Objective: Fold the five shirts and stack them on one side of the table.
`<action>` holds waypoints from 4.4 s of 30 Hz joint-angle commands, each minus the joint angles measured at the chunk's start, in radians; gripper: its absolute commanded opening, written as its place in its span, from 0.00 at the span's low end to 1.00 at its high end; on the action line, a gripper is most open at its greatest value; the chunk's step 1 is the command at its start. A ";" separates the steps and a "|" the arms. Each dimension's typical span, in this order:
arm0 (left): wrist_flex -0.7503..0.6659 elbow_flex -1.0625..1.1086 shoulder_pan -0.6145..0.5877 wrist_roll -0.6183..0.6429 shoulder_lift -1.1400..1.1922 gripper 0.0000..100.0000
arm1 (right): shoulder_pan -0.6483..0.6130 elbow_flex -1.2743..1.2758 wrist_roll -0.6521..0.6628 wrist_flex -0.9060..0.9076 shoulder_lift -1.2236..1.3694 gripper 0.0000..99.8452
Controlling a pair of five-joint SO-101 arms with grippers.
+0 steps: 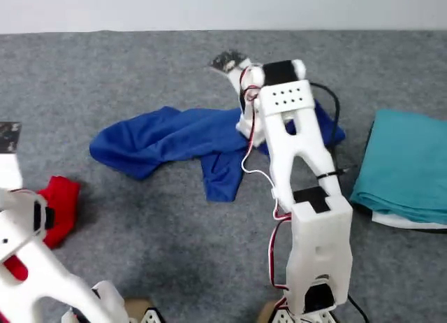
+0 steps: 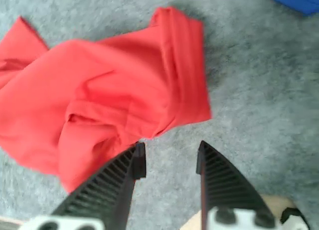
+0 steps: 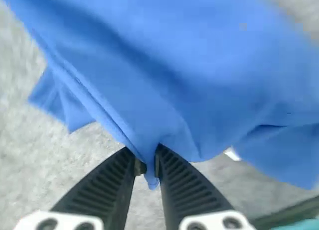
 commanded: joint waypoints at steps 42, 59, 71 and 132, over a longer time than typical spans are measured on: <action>-0.227 -0.160 0.674 0.011 0.477 0.21 | 0.377 0.364 0.107 0.042 -0.530 0.01; -0.443 -0.019 0.824 -0.009 0.641 0.21 | 0.361 0.364 0.058 0.042 -0.529 0.01; -0.480 -0.082 0.839 -0.006 0.850 0.21 | 0.361 0.365 0.058 0.042 -0.529 0.01; -0.086 -1.360 0.687 -0.044 0.227 0.00 | 0.390 0.350 0.192 -0.550 -1.191 0.01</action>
